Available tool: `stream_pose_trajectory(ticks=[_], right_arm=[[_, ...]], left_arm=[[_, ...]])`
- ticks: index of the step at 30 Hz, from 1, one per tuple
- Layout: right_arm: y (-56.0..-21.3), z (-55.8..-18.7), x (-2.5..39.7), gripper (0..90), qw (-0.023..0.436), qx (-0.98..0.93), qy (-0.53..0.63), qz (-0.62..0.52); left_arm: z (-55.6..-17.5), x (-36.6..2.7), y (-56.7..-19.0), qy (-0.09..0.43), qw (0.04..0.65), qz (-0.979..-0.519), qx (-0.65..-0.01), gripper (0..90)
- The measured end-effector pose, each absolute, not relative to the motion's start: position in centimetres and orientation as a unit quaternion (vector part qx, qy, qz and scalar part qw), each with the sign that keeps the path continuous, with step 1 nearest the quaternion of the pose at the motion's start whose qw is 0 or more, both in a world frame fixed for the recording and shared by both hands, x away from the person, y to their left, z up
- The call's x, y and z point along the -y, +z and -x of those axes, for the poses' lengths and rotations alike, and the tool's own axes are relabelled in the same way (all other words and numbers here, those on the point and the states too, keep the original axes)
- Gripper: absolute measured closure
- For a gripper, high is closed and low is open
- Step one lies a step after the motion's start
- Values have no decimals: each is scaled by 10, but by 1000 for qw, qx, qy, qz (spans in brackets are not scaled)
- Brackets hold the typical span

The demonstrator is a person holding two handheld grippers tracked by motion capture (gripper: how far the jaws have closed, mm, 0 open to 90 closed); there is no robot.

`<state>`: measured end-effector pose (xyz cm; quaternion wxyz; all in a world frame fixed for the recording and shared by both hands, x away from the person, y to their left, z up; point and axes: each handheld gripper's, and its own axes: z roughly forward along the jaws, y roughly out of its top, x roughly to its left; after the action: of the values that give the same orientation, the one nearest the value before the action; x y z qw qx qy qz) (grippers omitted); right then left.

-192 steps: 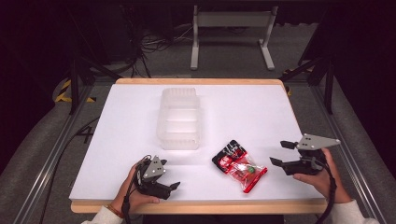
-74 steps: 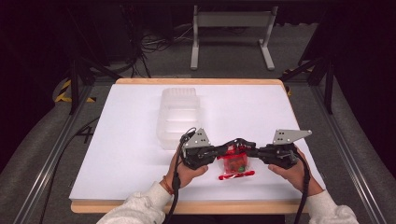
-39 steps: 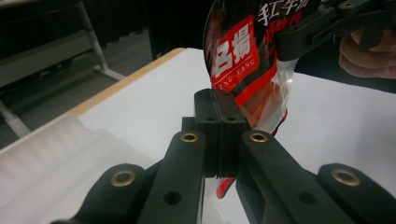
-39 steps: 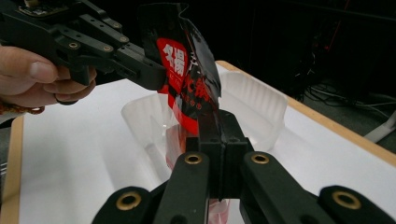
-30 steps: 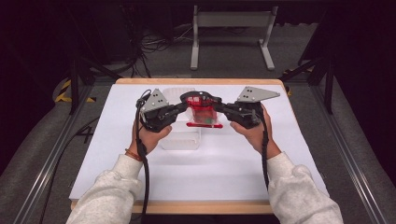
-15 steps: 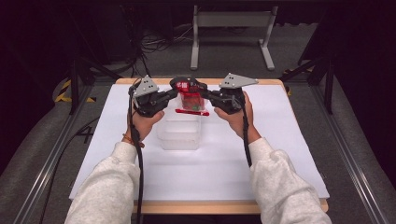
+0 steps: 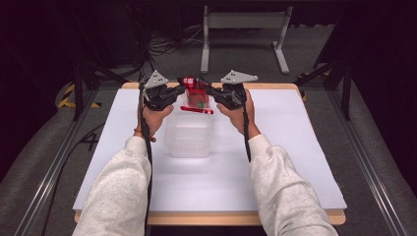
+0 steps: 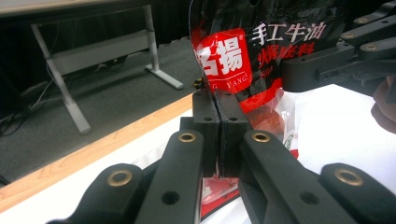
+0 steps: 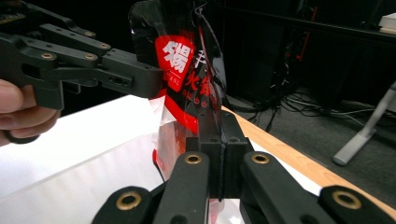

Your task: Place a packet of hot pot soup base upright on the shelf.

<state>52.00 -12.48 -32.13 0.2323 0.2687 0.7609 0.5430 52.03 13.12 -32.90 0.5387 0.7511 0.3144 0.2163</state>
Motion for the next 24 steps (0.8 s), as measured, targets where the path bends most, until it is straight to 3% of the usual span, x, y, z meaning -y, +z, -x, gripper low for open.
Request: stream_pose_trajectory(ticks=[9,22,24], right_arm=[[-342,-538,114,900,235,-772,523,-275],[-349,-547,103,900,248,-781,503,-273],[-355,-549,101,900,234,-784,504,-277]], left_arm=[[-540,-128,-347,225,508,-758,-340,880],[-541,-134,-364,223,506,-752,-359,872],[-541,-136,-368,218,502,-754,-364,873]])
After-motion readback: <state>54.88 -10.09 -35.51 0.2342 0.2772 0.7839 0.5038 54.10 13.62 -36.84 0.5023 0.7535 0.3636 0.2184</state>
